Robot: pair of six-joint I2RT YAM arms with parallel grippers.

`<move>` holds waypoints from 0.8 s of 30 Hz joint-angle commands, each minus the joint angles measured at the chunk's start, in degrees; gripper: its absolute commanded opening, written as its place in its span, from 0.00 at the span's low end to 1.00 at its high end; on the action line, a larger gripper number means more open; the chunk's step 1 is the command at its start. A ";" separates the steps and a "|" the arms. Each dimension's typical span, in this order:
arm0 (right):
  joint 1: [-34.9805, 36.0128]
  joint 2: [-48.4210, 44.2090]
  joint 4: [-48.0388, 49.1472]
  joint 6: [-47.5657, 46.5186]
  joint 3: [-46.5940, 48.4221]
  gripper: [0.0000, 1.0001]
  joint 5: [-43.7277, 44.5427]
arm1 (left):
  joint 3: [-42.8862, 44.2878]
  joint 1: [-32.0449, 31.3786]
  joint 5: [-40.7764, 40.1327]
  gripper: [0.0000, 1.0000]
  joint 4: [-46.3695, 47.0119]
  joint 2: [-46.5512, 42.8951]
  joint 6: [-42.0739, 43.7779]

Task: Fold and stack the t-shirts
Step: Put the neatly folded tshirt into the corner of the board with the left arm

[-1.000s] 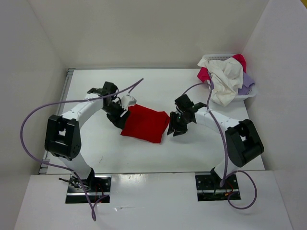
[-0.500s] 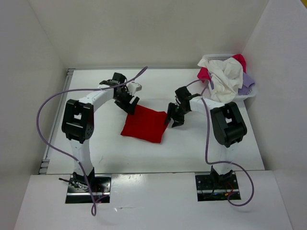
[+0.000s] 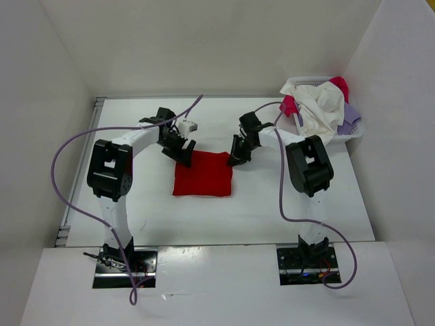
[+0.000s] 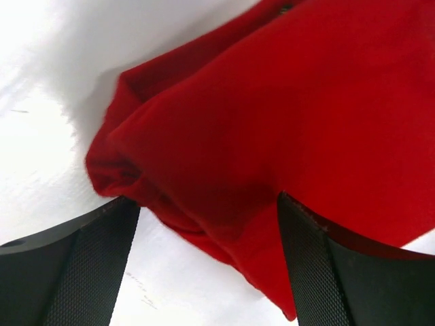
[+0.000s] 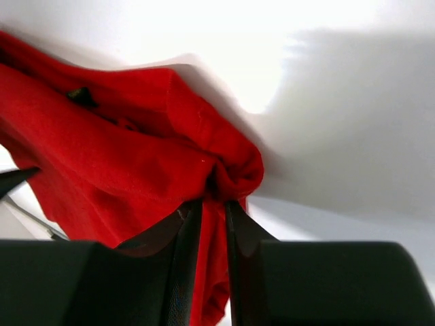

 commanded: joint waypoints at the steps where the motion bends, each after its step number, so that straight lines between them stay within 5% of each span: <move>1: 1.03 0.64 0.01 -0.91 4.01 0.25 0.32 | -1.07 -0.06 3.96 0.87 -1.17 1.71 -1.50; 4: 1.03 -0.50 -1.30 -1.61 4.01 0.40 1.89 | -1.08 -0.06 3.96 0.75 -1.78 3.22 -0.98; 5: 1.03 -1.98 -2.09 -1.62 4.01 0.46 2.51 | -1.08 -0.06 4.74 0.57 -1.78 3.82 -0.97; 8: 1.03 -5.84 -4.20 -2.23 1.99 0.55 4.97 | -1.08 -0.06 5.45 0.32 -1.78 4.45 -0.97; 9: 1.03 -6.99 -4.73 -2.75 1.99 0.57 5.50 | -0.38 0.46 5.45 0.15 -1.78 5.05 -0.97; 11: 1.03 -10.85 -6.57 -2.76 0.76 0.59 7.17 | 1.03 1.52 5.45 0.03 -1.78 5.06 -0.97; 24: 0.50 -25.19 -16.95 -3.90 1.98 0.64 11.65 | 14.20 14.87 -9.21 0.00 0.67 7.86 7.54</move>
